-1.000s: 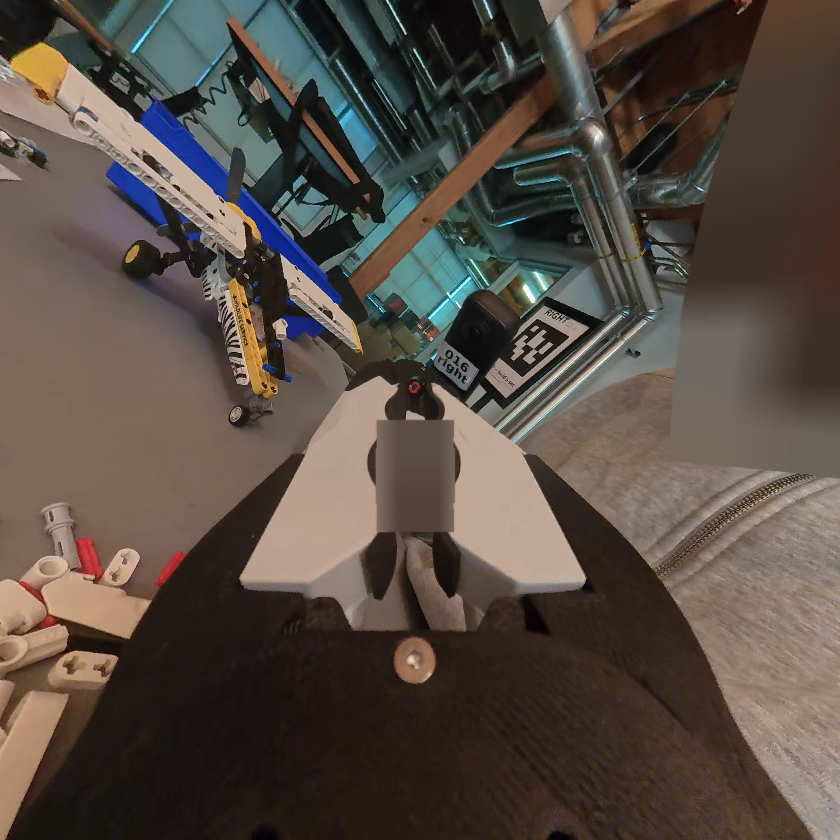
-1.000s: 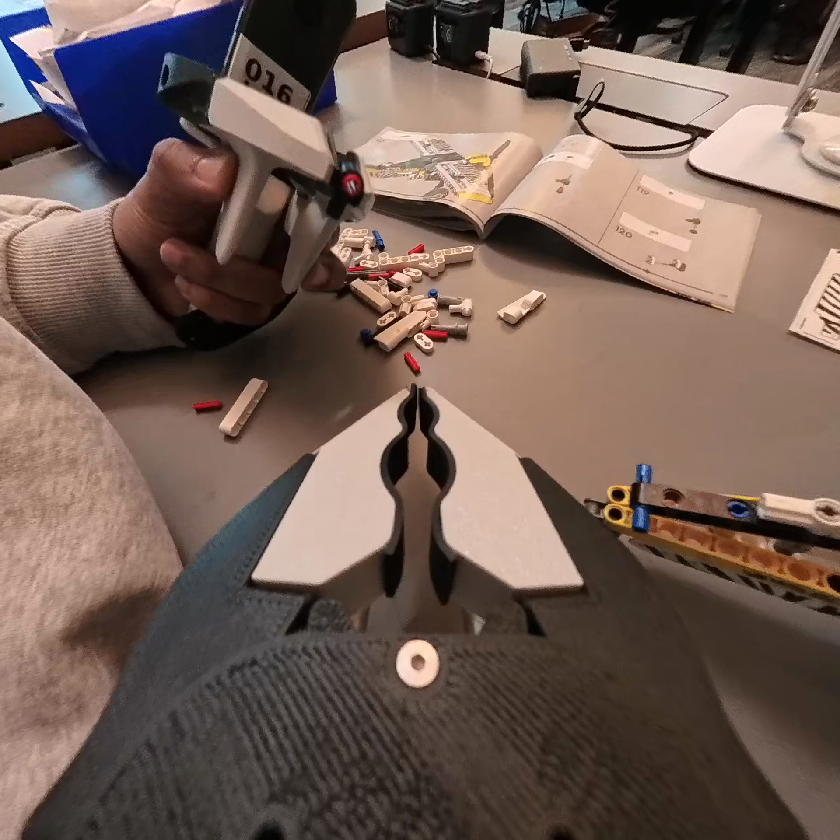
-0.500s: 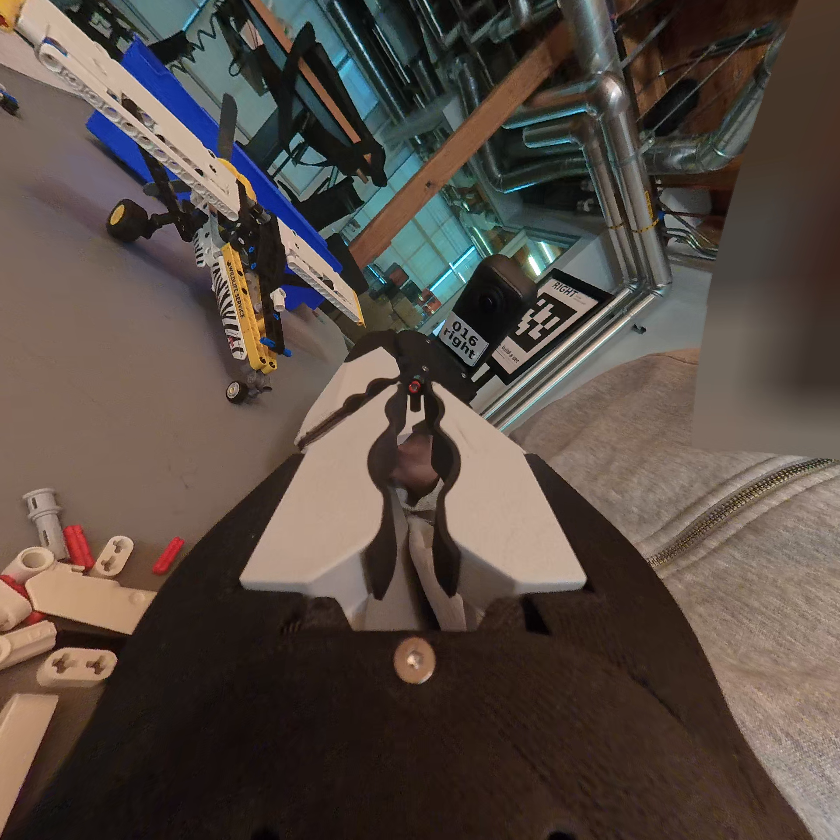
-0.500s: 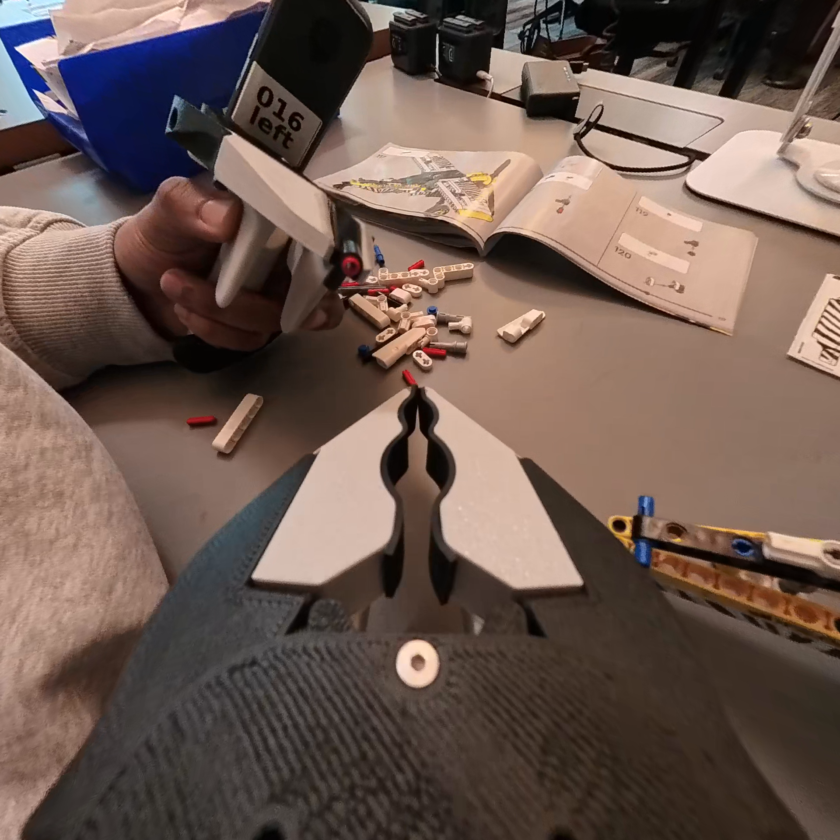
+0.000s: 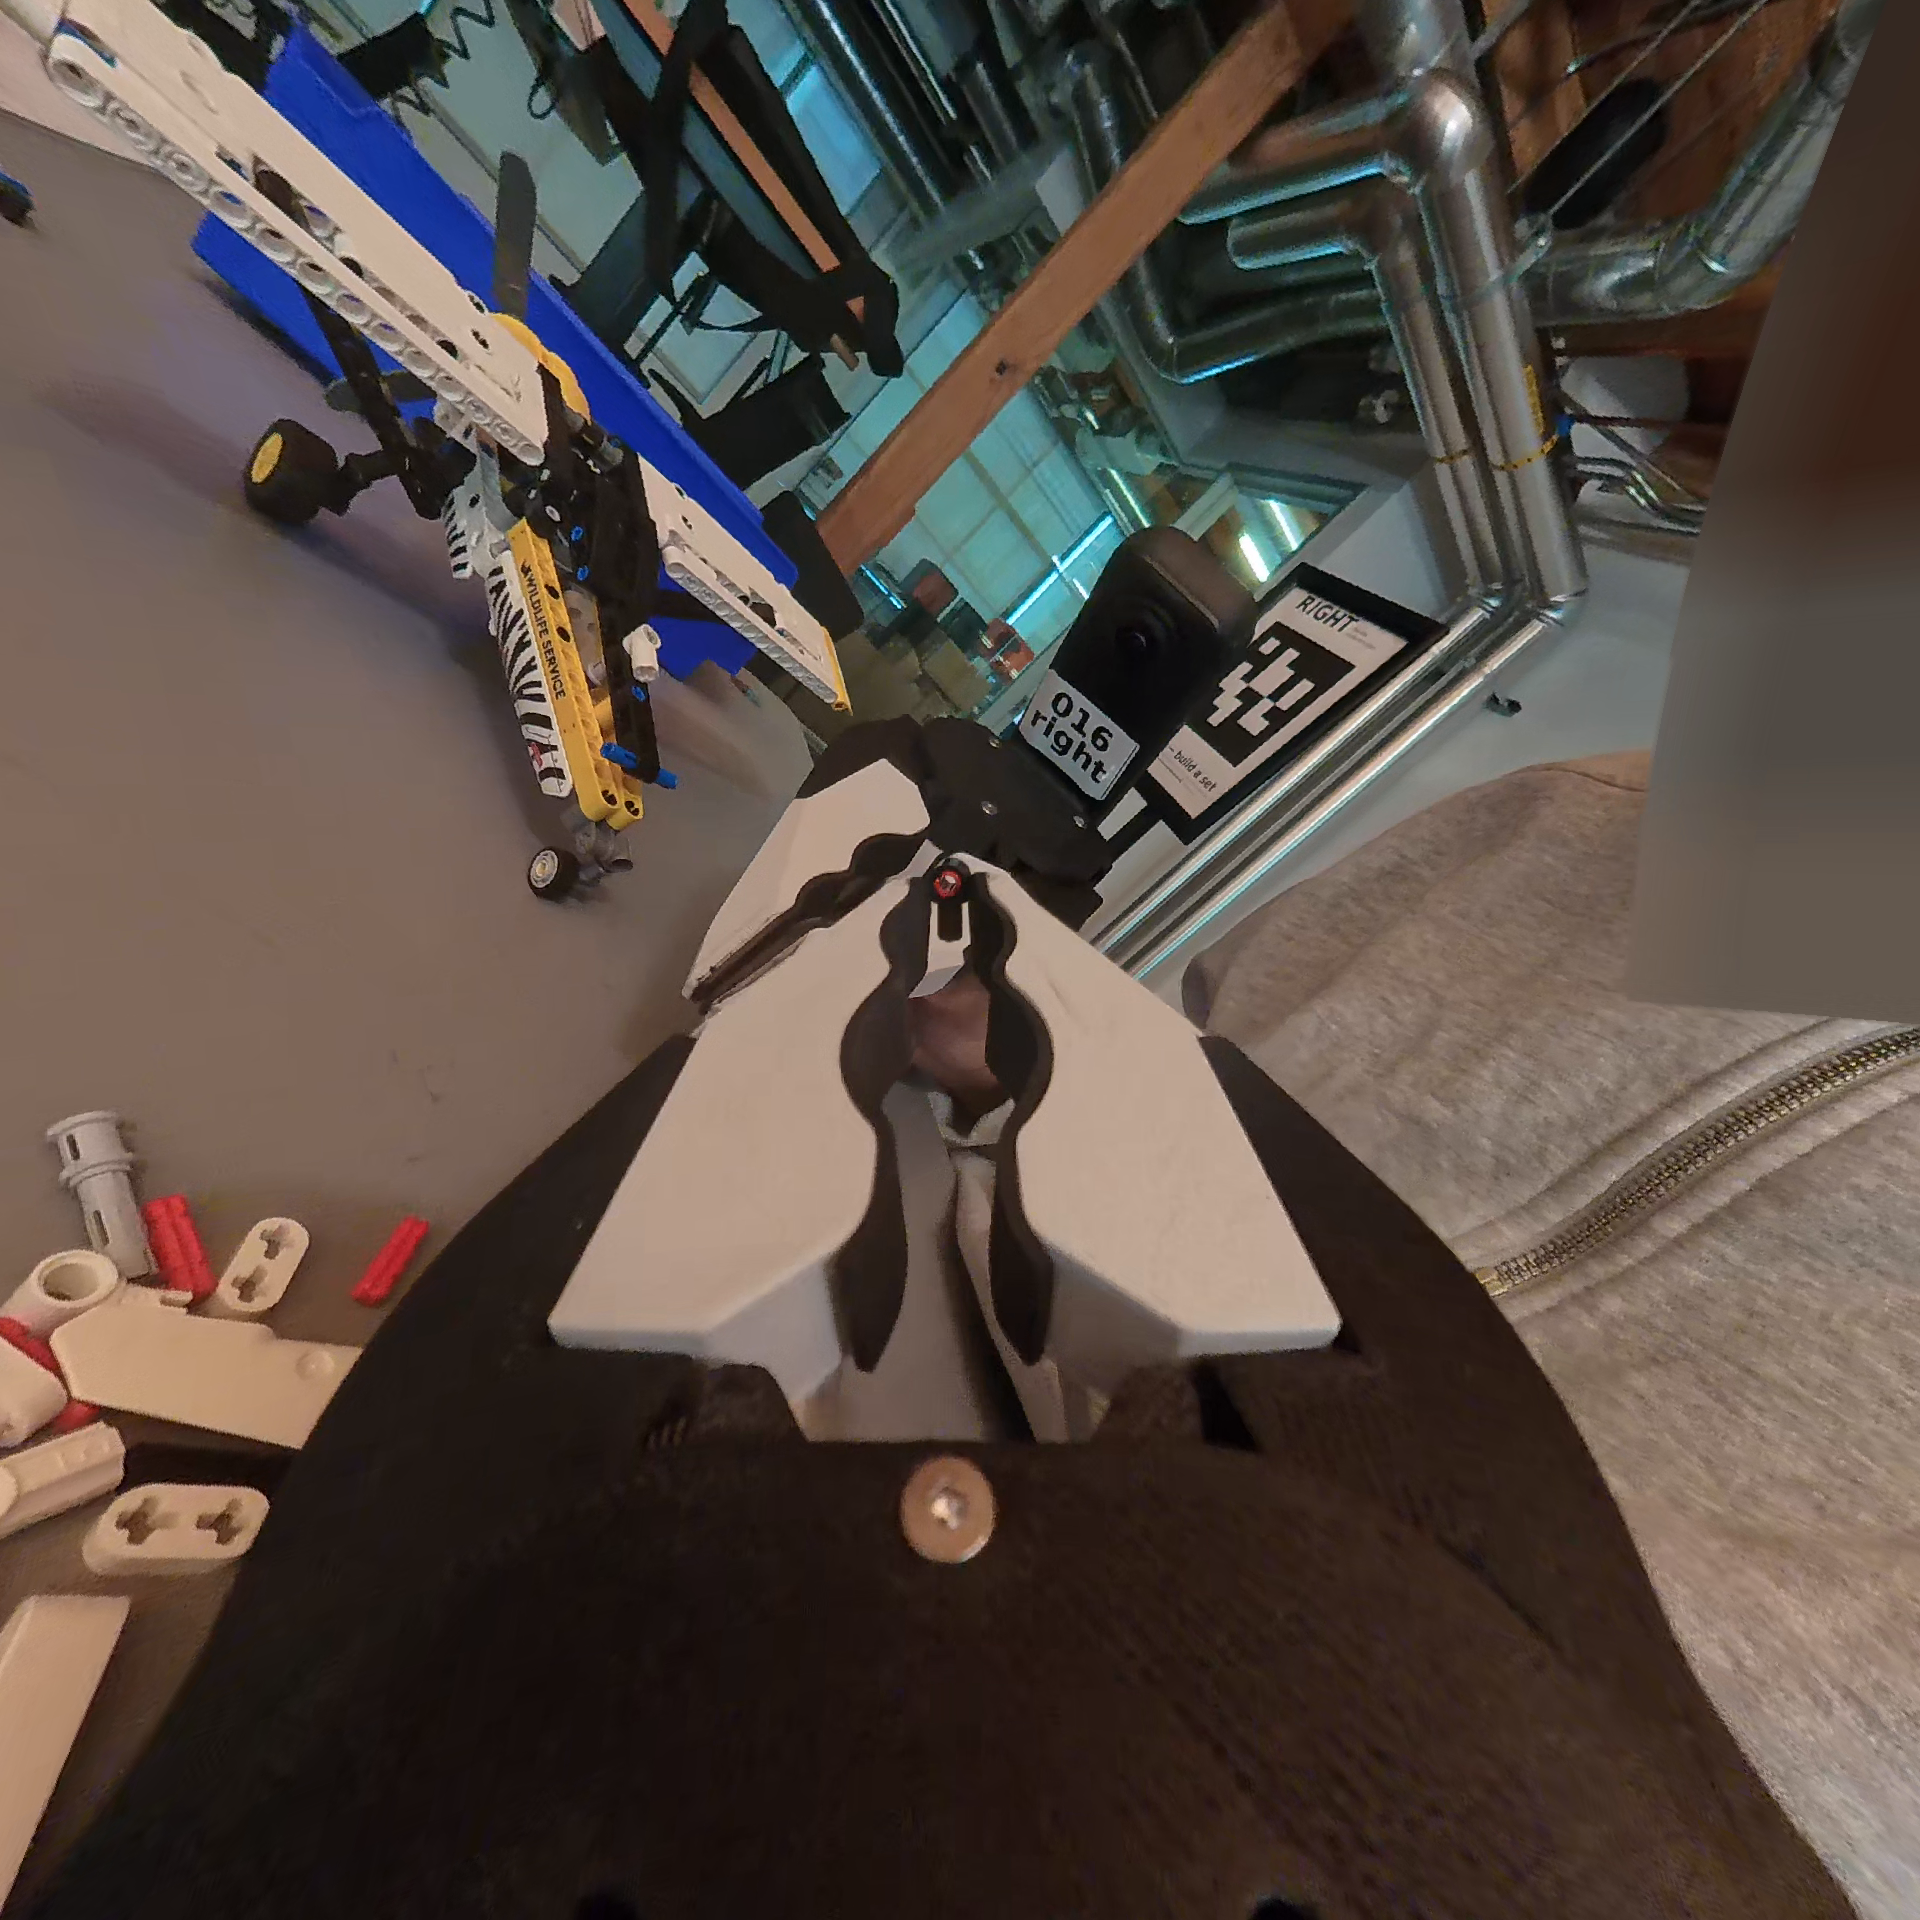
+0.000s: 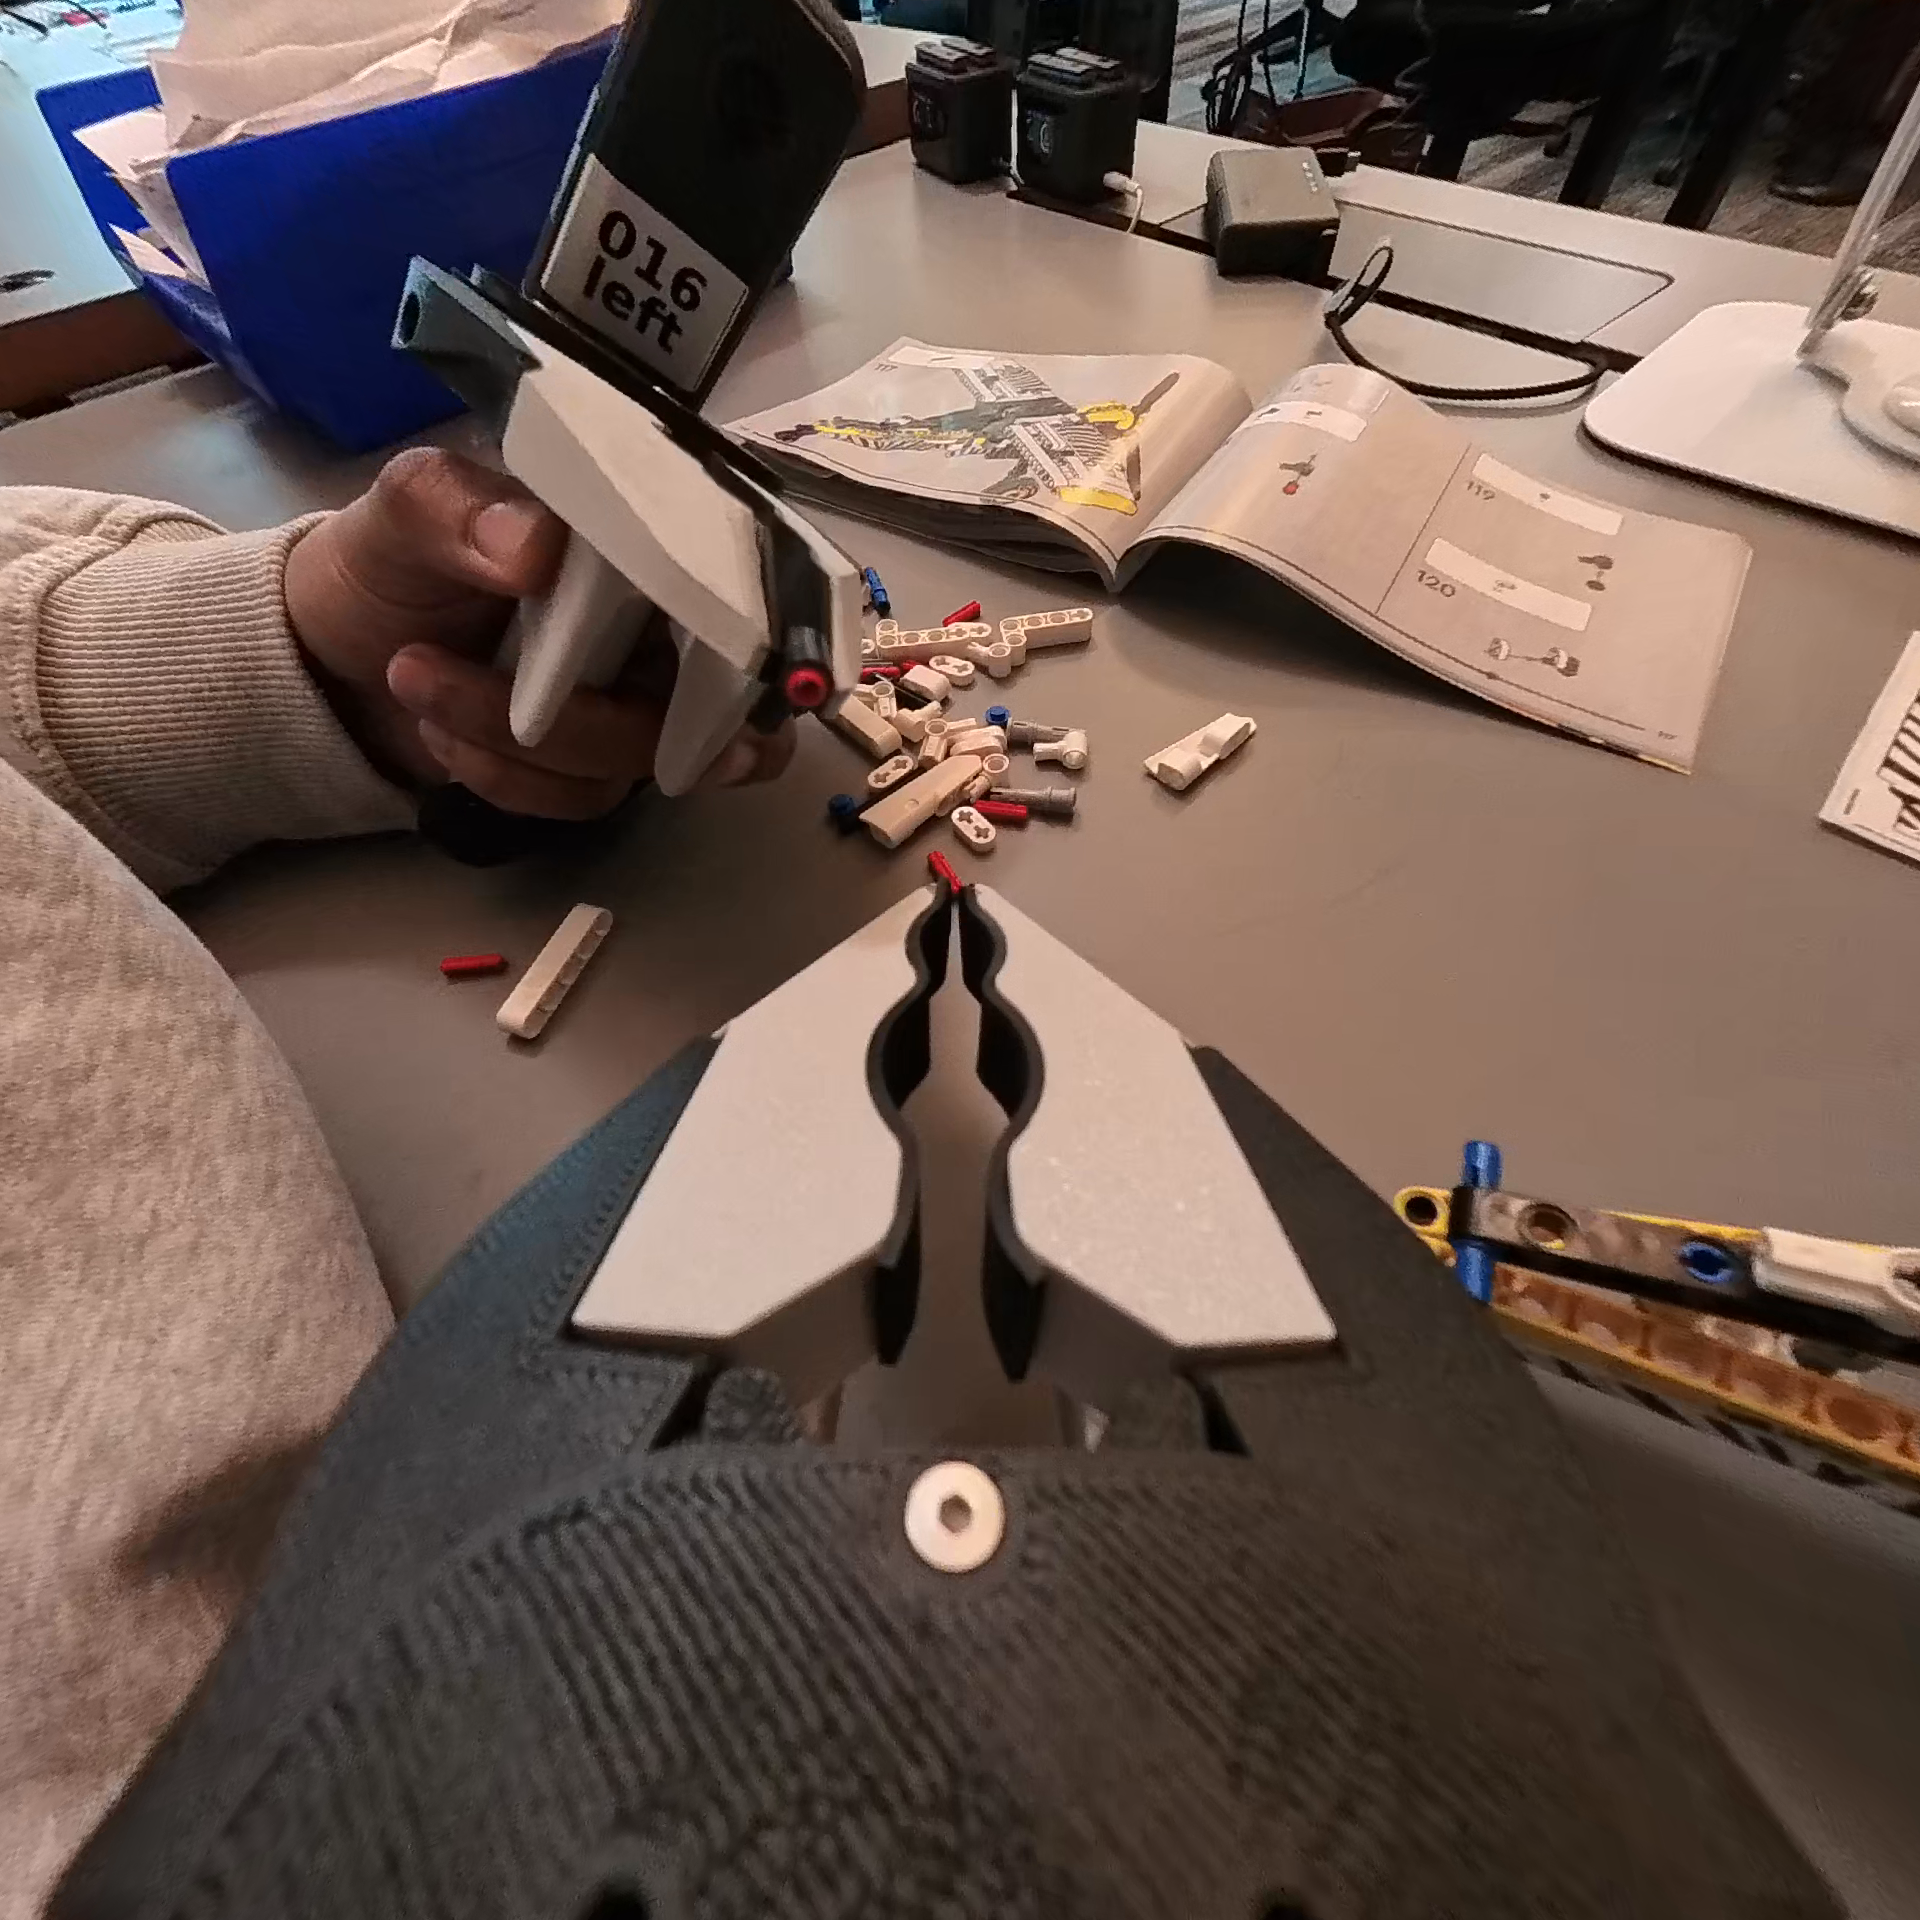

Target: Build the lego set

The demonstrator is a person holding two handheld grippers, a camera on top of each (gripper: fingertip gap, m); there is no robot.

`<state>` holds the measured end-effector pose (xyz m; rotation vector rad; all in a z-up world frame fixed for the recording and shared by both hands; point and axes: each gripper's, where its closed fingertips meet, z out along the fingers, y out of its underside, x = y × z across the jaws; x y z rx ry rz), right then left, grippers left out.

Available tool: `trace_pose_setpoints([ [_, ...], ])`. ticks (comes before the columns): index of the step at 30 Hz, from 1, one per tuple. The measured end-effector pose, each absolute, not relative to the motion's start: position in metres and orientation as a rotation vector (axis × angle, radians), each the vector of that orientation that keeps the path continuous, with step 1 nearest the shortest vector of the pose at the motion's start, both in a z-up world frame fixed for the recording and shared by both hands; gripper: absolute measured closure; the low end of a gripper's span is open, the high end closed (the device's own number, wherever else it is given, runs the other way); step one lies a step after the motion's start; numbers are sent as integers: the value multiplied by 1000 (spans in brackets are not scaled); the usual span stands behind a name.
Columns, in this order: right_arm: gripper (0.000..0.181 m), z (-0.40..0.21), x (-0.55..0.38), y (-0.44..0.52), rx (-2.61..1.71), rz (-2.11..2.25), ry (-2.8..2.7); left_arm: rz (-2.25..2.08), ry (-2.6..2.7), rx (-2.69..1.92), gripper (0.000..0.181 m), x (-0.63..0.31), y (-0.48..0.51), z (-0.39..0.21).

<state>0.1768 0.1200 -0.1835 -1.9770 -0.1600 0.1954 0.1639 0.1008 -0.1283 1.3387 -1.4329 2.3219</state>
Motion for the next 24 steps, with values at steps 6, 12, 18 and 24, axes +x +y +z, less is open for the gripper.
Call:
trace_pose_setpoints([
  [6,181,-184,177,120,-1979,197,-160,2322,-1430,1340,176,164,101,-128],
  [12,180,-184,176,120,-1985,199,-161,2311,-1458,1345,176,164,99,-130],
  [18,180,-184,177,119,-1985,200,-159,2315,-1457,1346,176,164,99,-130],
  [24,179,-185,177,119,-1985,198,-157,2319,-1456,1348,176,164,100,-129],
])
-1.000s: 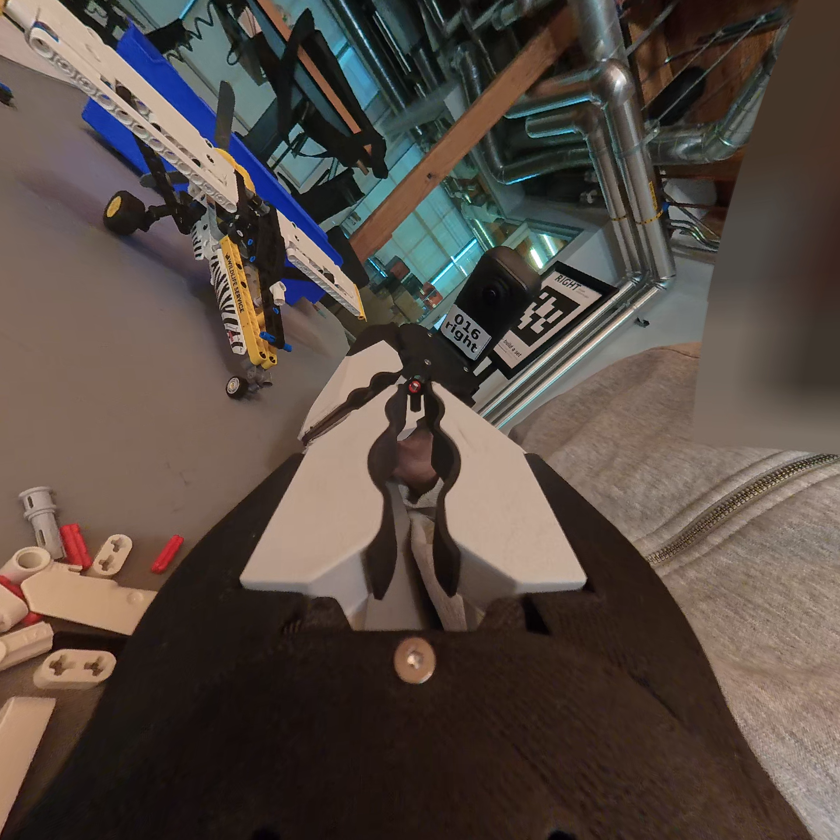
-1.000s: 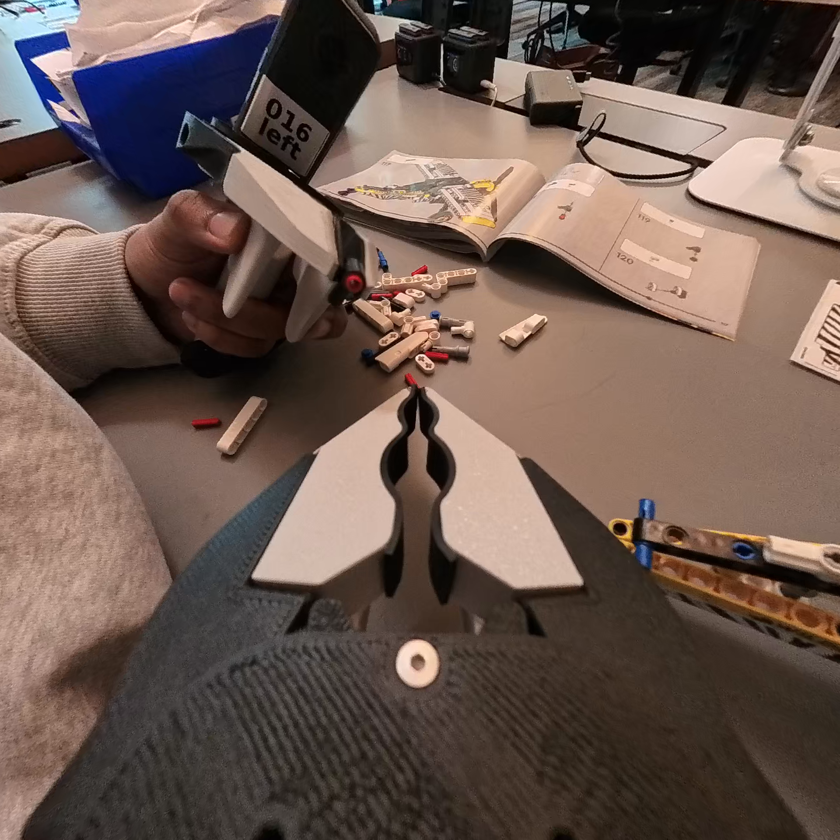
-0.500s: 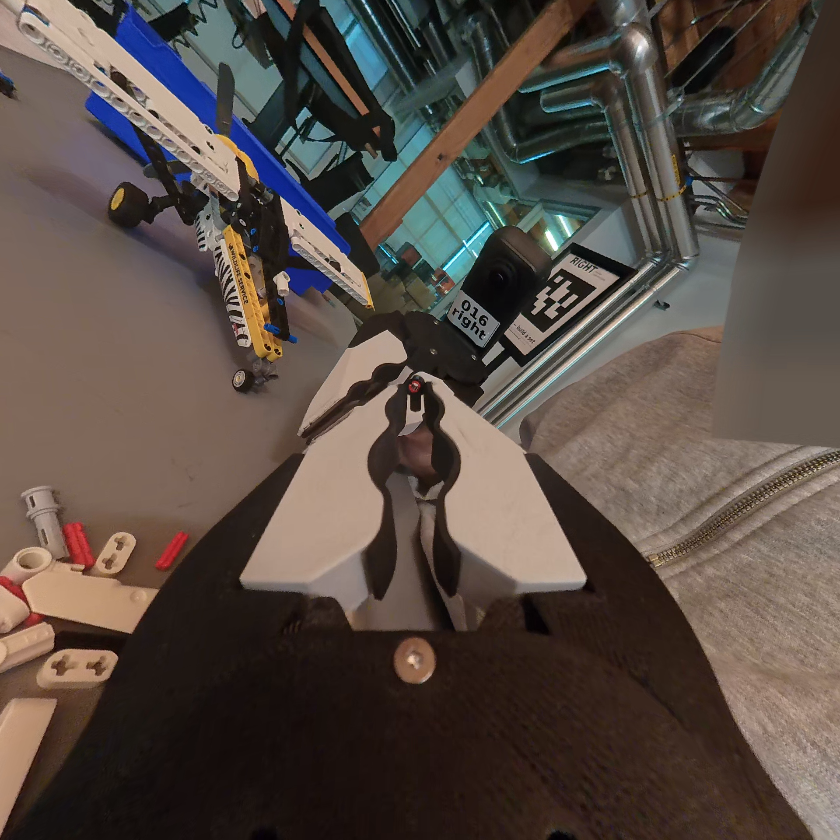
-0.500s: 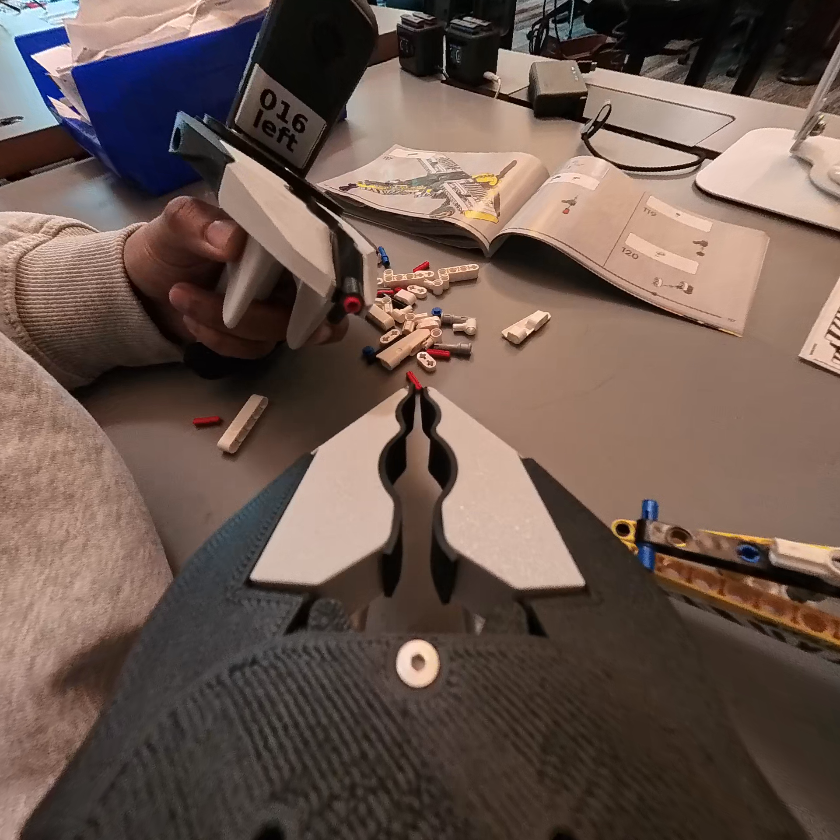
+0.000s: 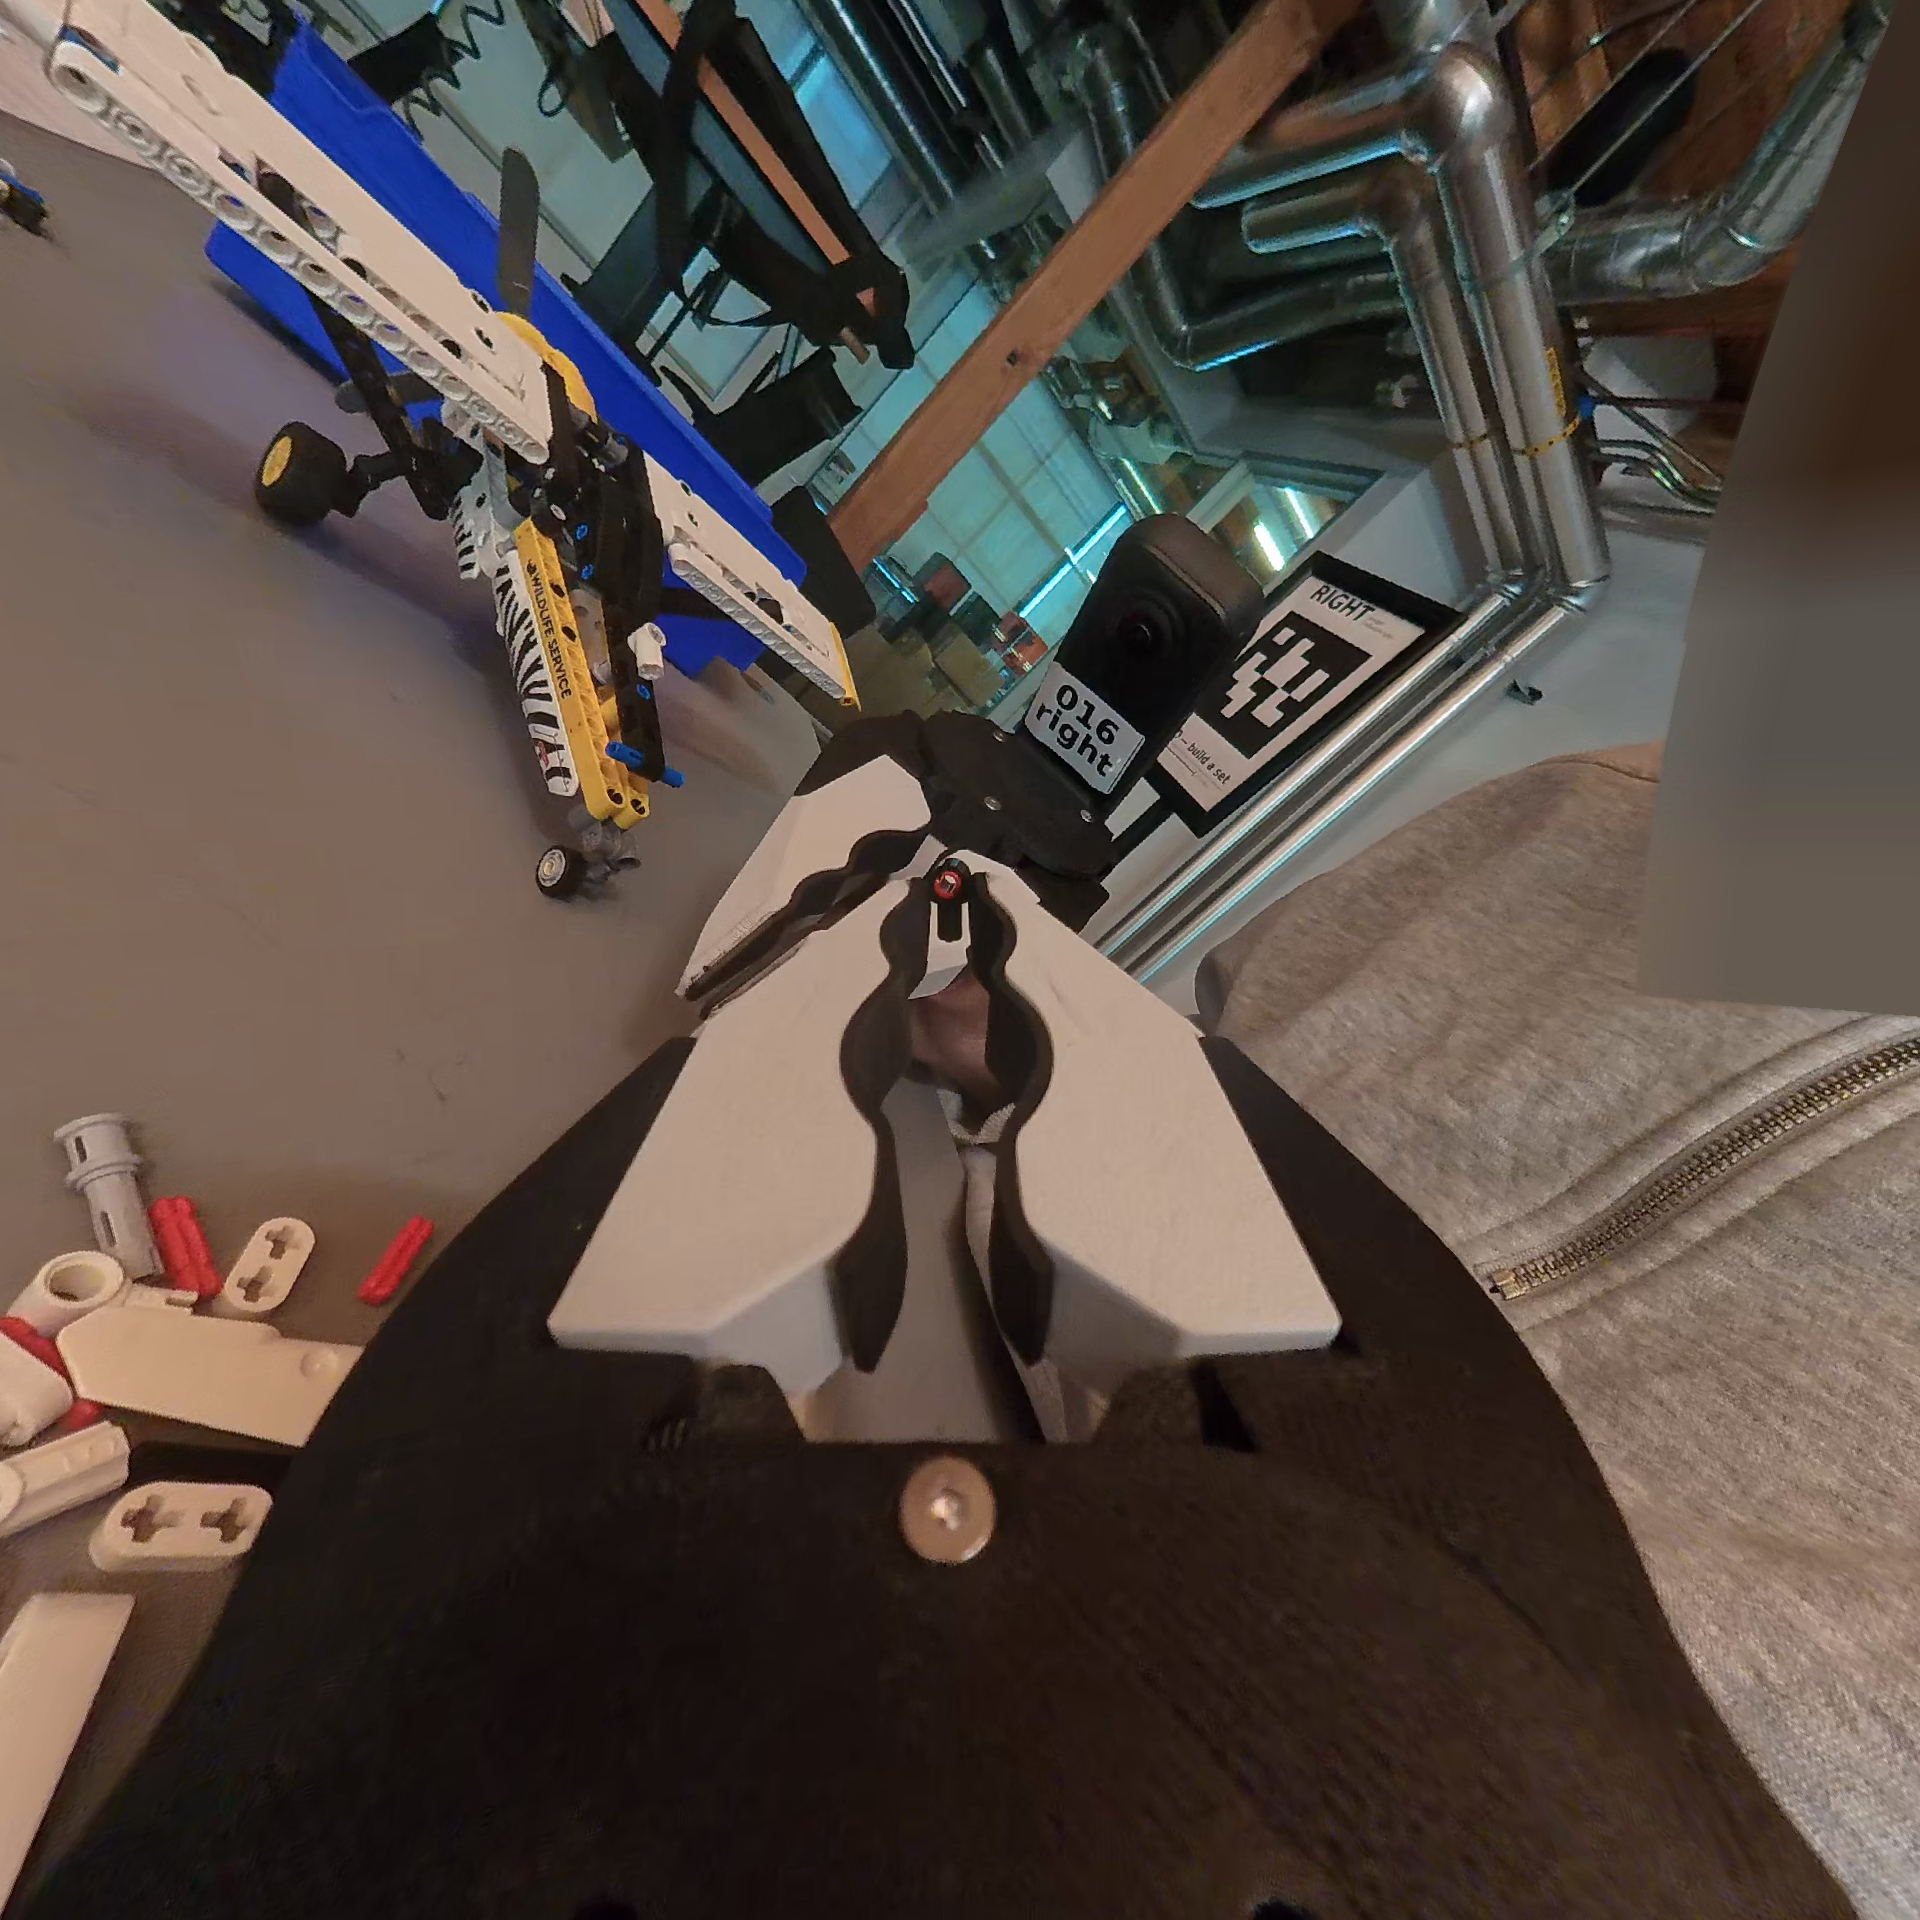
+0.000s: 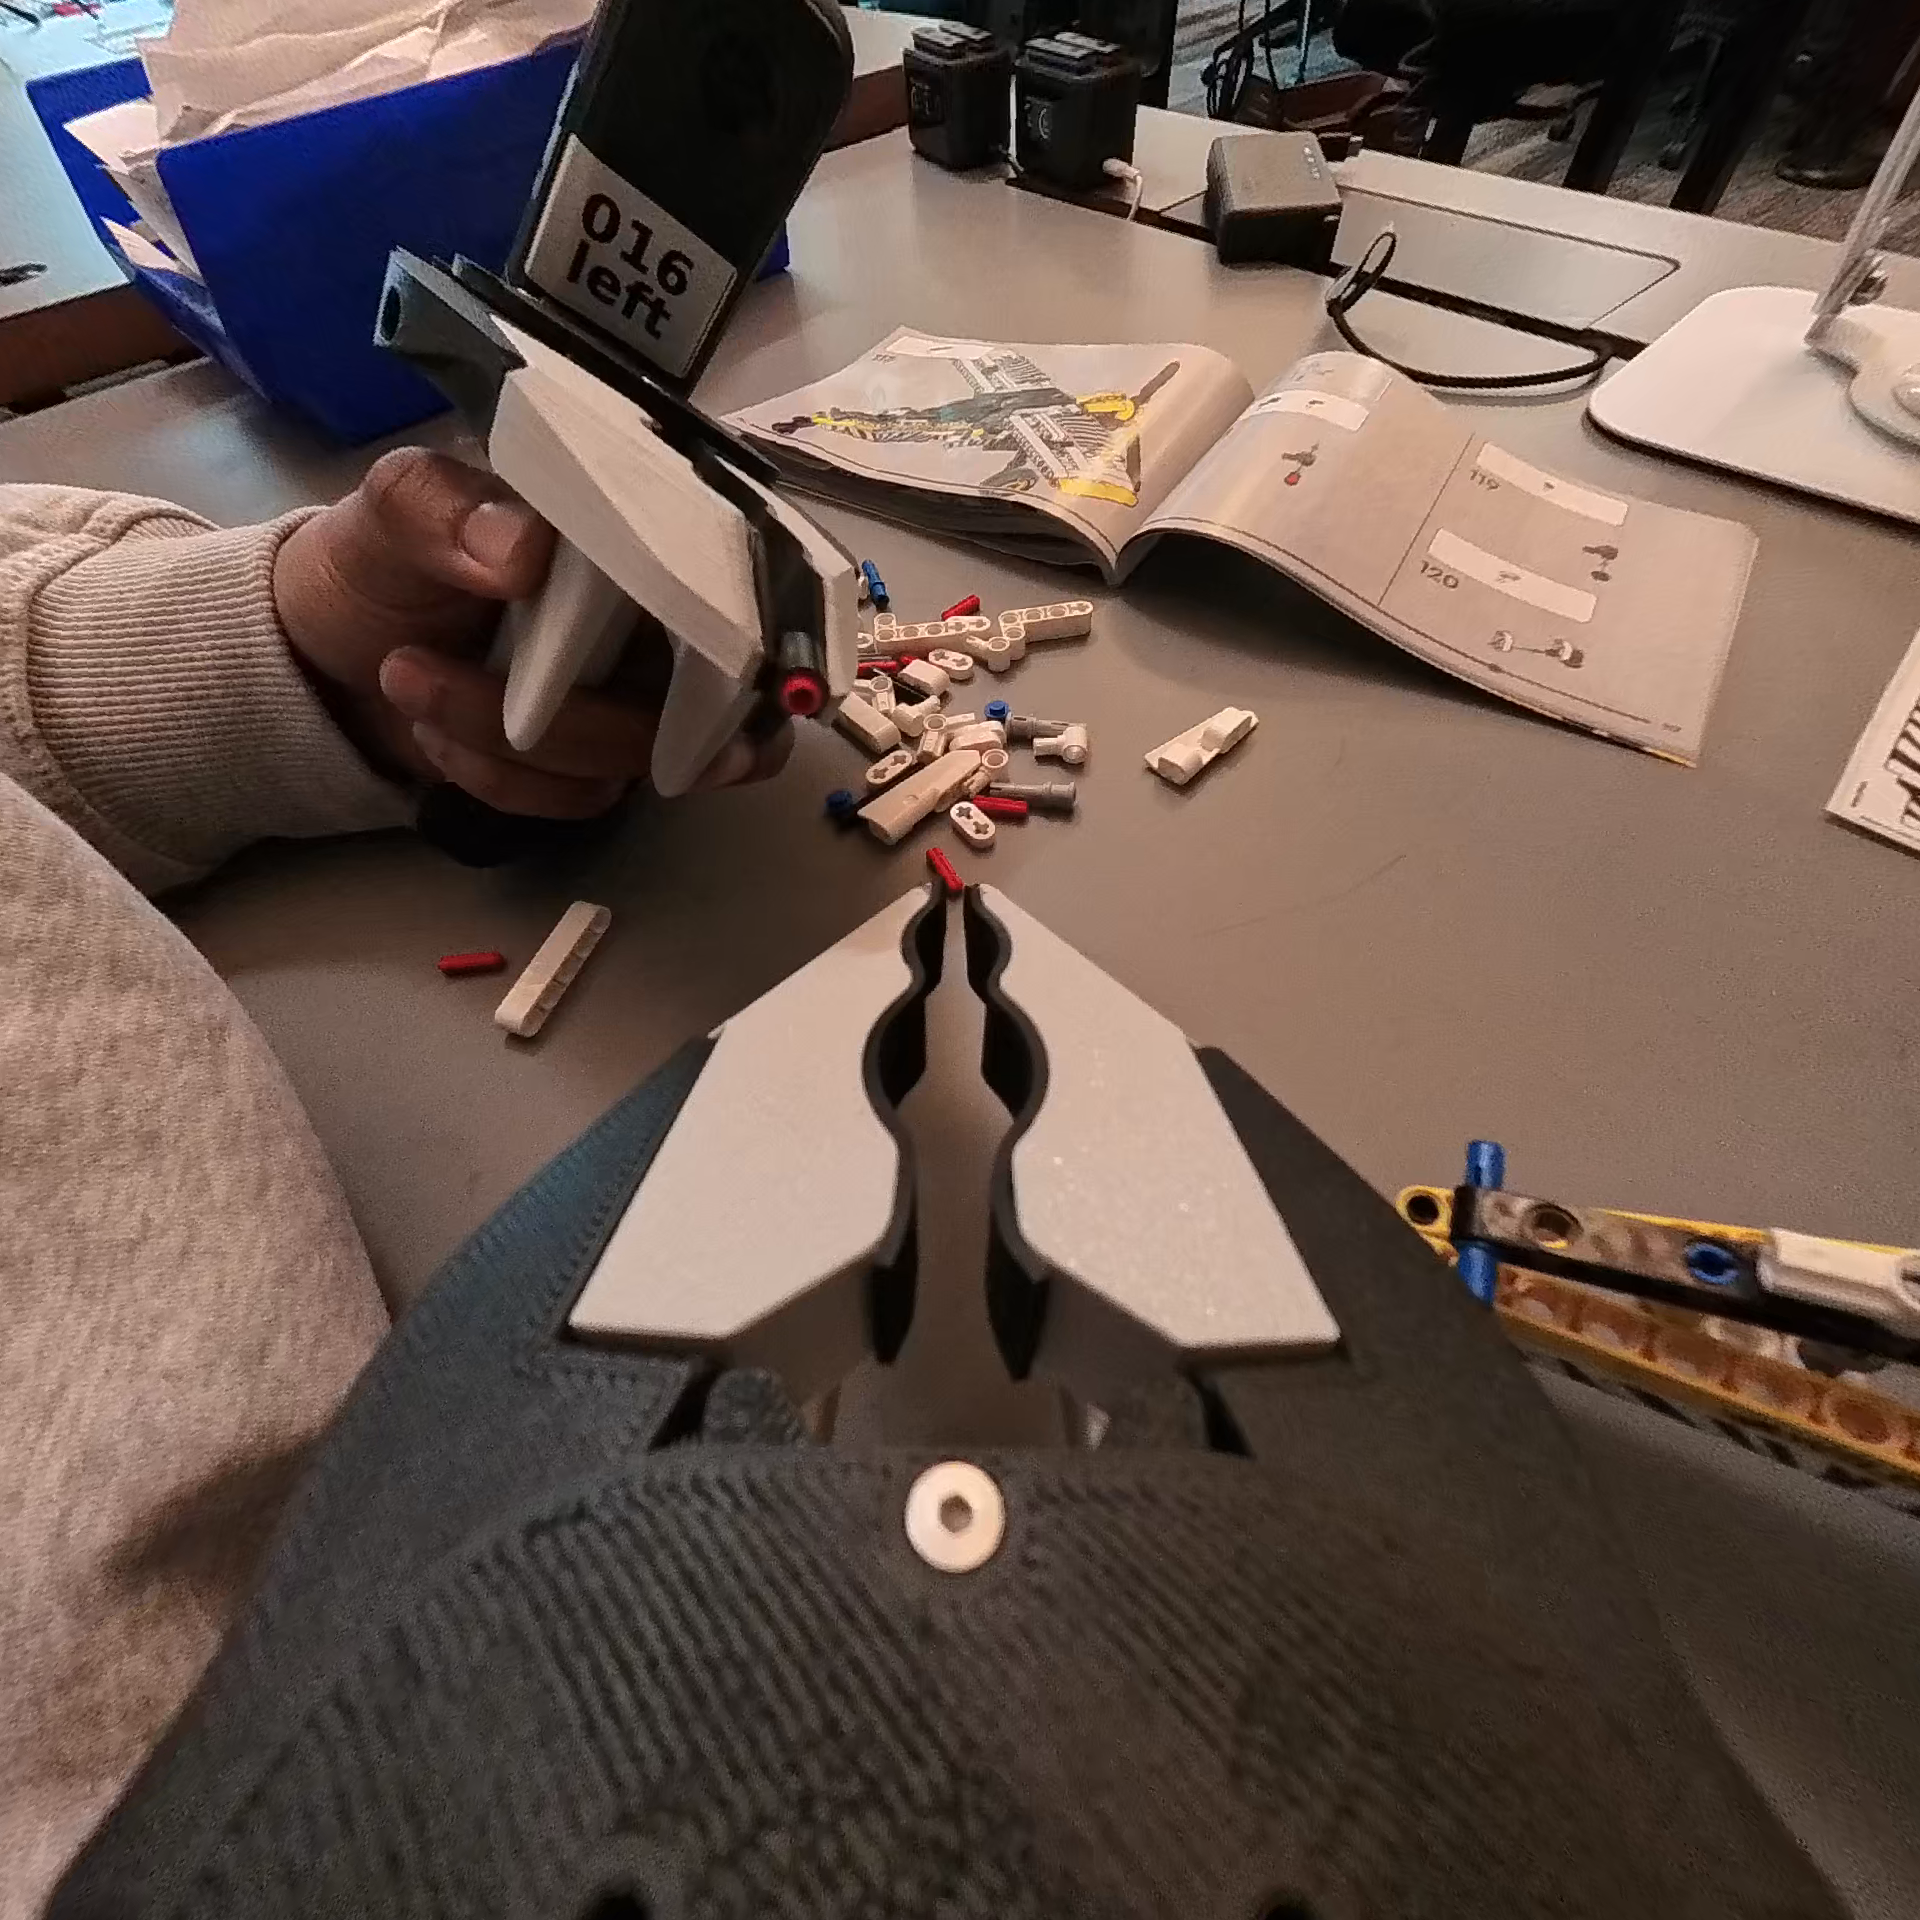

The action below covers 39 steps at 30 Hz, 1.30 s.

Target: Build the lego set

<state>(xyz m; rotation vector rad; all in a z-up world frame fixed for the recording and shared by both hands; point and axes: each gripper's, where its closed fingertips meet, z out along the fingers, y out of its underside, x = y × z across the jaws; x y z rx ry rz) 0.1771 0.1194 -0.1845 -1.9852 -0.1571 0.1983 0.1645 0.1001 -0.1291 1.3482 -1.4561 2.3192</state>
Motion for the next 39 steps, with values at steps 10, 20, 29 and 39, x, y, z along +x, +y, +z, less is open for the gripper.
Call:
trace_pose_setpoints([
  [10,179,-185,177,120,-1987,198,-157,2320,-1453,1348,176,165,100,-129],
  [20,178,-186,177,120,-1993,199,-157,2324,-1451,1346,176,165,101,-128],
  [29,178,-186,177,121,-1993,200,-157,2300,-1511,1314,176,162,92,-129],
  [39,178,-186,177,121,-1993,193,-159,2537,-1354,1431,176,157,152,-100],
])
